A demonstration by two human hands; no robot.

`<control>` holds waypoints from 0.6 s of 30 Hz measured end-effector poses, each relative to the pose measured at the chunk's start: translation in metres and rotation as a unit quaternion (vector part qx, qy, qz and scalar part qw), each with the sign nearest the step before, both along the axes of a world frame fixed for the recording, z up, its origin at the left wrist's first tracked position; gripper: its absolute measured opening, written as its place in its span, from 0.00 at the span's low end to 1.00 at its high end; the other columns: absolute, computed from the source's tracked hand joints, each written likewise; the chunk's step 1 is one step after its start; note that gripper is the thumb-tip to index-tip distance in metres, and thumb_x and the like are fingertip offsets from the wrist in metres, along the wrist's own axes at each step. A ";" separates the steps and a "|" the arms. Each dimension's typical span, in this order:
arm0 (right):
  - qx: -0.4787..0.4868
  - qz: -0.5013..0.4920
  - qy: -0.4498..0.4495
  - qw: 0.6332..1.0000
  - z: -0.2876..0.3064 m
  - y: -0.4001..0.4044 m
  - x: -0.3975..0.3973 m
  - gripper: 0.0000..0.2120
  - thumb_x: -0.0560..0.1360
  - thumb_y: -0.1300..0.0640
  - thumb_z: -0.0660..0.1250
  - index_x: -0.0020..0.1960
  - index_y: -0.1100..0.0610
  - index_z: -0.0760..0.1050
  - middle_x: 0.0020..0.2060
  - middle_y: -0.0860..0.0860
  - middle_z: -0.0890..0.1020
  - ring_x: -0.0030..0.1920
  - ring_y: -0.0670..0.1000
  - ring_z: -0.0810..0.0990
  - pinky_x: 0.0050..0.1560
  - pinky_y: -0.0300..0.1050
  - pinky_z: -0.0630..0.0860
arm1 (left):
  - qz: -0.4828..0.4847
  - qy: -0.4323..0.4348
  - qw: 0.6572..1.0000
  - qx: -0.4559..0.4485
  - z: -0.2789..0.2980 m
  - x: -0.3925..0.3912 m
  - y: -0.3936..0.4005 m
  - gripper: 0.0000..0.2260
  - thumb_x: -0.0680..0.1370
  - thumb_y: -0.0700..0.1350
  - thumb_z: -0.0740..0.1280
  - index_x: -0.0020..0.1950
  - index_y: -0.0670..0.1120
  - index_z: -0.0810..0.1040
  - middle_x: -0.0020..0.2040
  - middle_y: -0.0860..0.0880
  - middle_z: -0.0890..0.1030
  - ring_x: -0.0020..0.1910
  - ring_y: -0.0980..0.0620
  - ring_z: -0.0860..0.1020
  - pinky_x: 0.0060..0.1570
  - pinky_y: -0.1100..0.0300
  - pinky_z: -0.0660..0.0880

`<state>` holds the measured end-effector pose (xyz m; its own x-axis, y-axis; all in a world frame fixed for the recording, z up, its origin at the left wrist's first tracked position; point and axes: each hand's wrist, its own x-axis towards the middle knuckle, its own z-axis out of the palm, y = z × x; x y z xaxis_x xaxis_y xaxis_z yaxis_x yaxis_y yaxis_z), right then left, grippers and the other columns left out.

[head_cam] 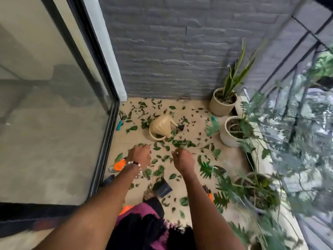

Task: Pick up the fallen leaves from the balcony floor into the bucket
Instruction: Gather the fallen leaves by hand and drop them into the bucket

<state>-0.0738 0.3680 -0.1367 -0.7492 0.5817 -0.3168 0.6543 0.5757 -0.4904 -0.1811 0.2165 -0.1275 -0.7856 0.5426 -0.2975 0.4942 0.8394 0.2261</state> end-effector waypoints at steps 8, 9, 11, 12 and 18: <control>0.015 0.070 -0.048 0.996 0.007 0.032 -0.176 0.15 0.79 0.50 0.59 0.61 0.56 0.75 0.55 0.58 0.80 0.58 0.61 0.77 0.56 0.53 0.75 | 0.053 0.001 0.998 0.020 0.007 -0.150 0.025 0.16 0.80 0.46 0.59 0.67 0.47 0.73 0.60 0.44 0.79 0.59 0.43 0.76 0.57 0.51 0.74; 0.020 0.081 -0.049 0.995 0.010 0.034 -0.196 0.15 0.79 0.51 0.60 0.62 0.56 0.74 0.56 0.58 0.80 0.59 0.61 0.77 0.57 0.53 0.75 | 0.072 0.001 0.997 0.031 0.009 -0.165 0.026 0.16 0.80 0.46 0.60 0.67 0.48 0.74 0.60 0.44 0.79 0.59 0.43 0.76 0.57 0.52 0.74; 0.023 0.091 -0.041 0.995 0.014 0.038 -0.231 0.15 0.79 0.51 0.60 0.63 0.56 0.74 0.56 0.59 0.80 0.59 0.60 0.77 0.56 0.51 0.76 | 0.094 0.005 0.995 0.034 0.010 -0.191 0.027 0.16 0.80 0.46 0.61 0.67 0.49 0.74 0.59 0.44 0.80 0.59 0.44 0.77 0.56 0.53 0.75; 0.021 0.095 -0.033 0.995 0.015 0.041 -0.249 0.15 0.79 0.50 0.60 0.63 0.56 0.74 0.56 0.58 0.80 0.59 0.60 0.77 0.55 0.50 0.76 | 0.102 0.003 0.994 0.031 0.011 -0.205 0.028 0.16 0.80 0.45 0.61 0.67 0.50 0.74 0.58 0.44 0.80 0.58 0.43 0.77 0.55 0.53 0.75; 0.015 0.136 -0.035 0.990 0.011 0.064 -0.342 0.14 0.80 0.51 0.60 0.60 0.56 0.75 0.56 0.58 0.80 0.58 0.60 0.77 0.55 0.51 0.74 | 0.154 -0.016 0.988 0.018 -0.007 -0.288 0.031 0.15 0.79 0.45 0.61 0.66 0.49 0.75 0.57 0.43 0.81 0.58 0.43 0.78 0.57 0.51 0.75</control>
<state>-0.4153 0.4323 -0.1257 -0.8558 0.3721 -0.3593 0.5056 0.7487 -0.4288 -0.4690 0.2475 -0.1341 -0.9054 0.2894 -0.3105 0.2082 0.9403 0.2692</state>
